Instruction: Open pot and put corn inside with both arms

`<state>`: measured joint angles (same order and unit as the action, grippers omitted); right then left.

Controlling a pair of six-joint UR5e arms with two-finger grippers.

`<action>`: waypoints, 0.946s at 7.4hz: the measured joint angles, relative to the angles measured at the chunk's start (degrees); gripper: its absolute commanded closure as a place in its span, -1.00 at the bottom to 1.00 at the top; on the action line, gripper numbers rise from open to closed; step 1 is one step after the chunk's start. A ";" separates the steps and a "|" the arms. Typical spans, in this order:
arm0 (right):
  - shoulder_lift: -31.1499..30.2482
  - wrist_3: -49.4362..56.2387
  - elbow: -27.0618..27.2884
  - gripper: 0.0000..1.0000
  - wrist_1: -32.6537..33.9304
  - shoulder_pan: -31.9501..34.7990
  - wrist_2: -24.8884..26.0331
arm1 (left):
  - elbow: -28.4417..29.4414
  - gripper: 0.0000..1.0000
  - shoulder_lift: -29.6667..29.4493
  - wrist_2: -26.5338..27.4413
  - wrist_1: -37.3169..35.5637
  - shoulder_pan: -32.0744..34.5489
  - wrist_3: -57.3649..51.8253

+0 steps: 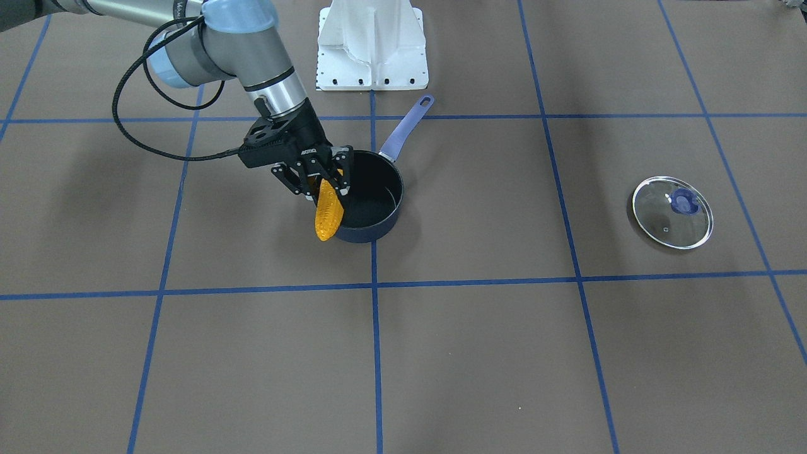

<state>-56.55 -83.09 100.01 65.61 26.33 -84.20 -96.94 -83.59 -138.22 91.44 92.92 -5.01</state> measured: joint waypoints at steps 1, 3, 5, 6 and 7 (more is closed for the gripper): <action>0.37 -0.04 -0.89 -1.00 0.14 -0.99 1.40 | 0.00 -0.96 0.00 0.01 -0.02 -0.01 0.00; 0.55 -0.06 -1.65 -1.00 0.28 -1.78 2.53 | 0.00 -0.96 0.00 -0.02 -0.03 -0.01 0.00; 0.67 0.20 -1.63 -1.00 0.37 -0.84 2.18 | 0.00 -0.96 0.00 -0.03 -0.06 -0.01 0.00; 0.65 0.89 -1.60 -1.00 1.40 1.68 0.13 | 0.00 -0.96 0.00 -0.03 -0.14 -0.01 0.02; 0.58 3.36 -1.58 -1.00 3.93 6.10 -4.77 | 0.00 -0.96 0.00 -0.03 -0.23 -0.01 0.04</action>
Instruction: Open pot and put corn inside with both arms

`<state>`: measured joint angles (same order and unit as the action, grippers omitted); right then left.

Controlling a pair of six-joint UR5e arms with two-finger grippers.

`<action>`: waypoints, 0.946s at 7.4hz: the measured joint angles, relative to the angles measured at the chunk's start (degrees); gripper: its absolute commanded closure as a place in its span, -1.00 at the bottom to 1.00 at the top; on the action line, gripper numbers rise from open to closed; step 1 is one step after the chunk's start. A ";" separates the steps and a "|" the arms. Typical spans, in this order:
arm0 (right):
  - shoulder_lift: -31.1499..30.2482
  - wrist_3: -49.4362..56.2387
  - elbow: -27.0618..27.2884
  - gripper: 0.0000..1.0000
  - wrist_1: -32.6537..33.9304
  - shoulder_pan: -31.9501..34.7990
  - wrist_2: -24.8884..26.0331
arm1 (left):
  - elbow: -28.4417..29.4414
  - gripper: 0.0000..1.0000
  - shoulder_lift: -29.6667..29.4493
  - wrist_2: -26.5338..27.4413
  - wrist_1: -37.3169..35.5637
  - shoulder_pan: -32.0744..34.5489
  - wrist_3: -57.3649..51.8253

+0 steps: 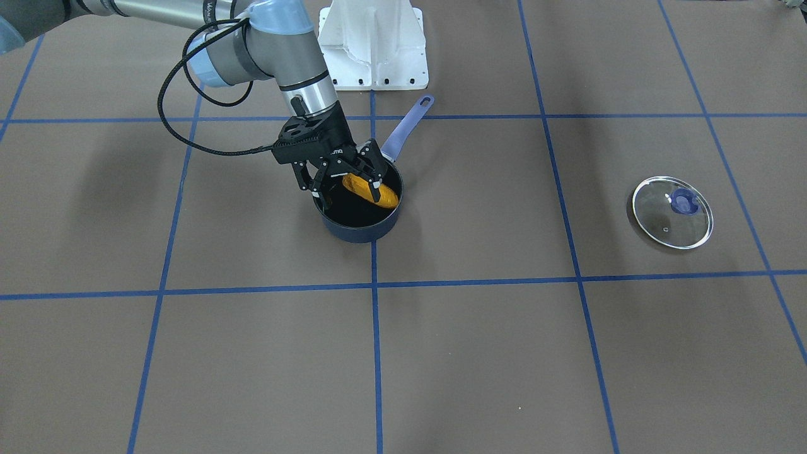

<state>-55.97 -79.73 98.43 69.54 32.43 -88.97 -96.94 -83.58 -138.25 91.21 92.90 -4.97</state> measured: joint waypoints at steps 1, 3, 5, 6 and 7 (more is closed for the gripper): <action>-0.10 5.44 -0.03 -1.00 3.82 5.86 -6.87 | 0.00 -0.96 0.00 0.02 -0.09 0.00 0.00; -0.91 22.42 -0.38 -1.00 14.30 16.84 -17.38 | 0.10 -0.96 0.00 0.38 -0.34 0.00 1.02; -4.84 41.43 -0.48 -1.00 20.07 26.58 -25.86 | 0.12 -0.96 0.00 2.79 -0.22 -0.14 4.41; -7.69 49.01 -0.47 -1.00 20.71 31.01 -30.00 | -0.03 -0.96 0.00 4.29 -0.04 -0.25 5.01; -10.93 55.03 -0.45 -1.00 20.89 35.38 -33.88 | -0.18 -0.96 0.01 4.89 0.09 -0.36 5.15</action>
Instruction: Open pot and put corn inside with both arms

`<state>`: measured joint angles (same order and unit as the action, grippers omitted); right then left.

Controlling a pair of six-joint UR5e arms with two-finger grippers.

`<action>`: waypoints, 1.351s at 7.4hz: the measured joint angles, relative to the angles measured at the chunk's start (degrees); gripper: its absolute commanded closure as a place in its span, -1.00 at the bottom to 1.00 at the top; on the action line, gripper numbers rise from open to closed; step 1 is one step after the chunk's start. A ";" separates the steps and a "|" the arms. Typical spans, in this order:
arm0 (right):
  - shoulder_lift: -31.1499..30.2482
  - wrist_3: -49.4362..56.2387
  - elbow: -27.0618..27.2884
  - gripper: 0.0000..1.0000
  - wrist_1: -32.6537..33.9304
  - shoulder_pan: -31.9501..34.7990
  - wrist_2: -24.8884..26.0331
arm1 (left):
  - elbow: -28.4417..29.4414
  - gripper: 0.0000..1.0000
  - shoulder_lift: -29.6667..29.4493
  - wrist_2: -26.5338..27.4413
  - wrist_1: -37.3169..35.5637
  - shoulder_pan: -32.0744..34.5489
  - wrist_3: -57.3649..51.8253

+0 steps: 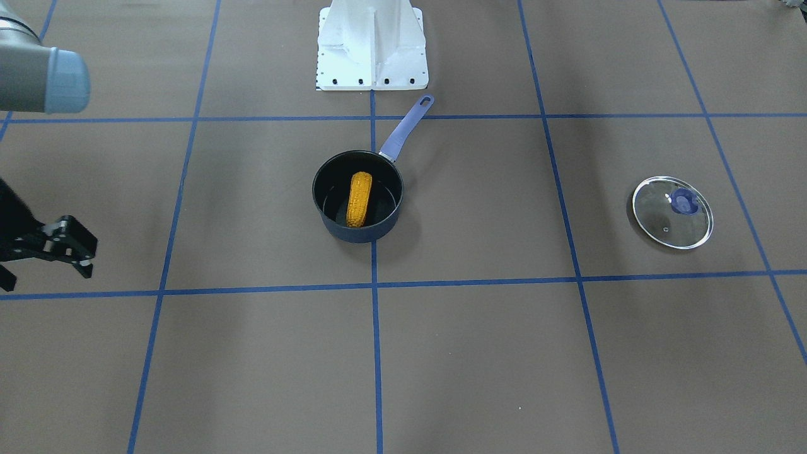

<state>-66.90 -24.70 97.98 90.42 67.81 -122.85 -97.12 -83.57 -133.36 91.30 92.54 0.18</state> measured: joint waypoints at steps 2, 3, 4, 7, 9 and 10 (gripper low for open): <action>-9.06 8.41 0.82 -1.00 -0.09 8.55 -5.41 | -0.64 -0.96 -0.02 0.05 0.30 -0.06 0.00; -14.23 12.97 1.59 -1.00 -0.13 12.32 -6.39 | -1.51 -0.96 -0.04 -0.01 0.41 -0.10 -0.10; -18.98 17.99 2.30 -1.00 -0.15 15.74 -6.83 | -2.06 -0.96 -0.05 -0.06 0.47 -0.20 -0.51; -27.50 24.53 3.07 -1.00 -0.10 20.10 -7.11 | -2.56 -0.96 -0.06 -0.08 0.53 -0.51 -2.13; -28.63 24.58 2.81 -1.00 -0.07 20.47 -7.00 | -2.62 -0.96 -0.05 -0.06 0.54 -0.58 -2.27; -28.77 24.51 2.78 -1.00 -0.09 20.49 -6.95 | -2.63 -0.96 -0.03 -0.06 0.54 -0.60 -2.28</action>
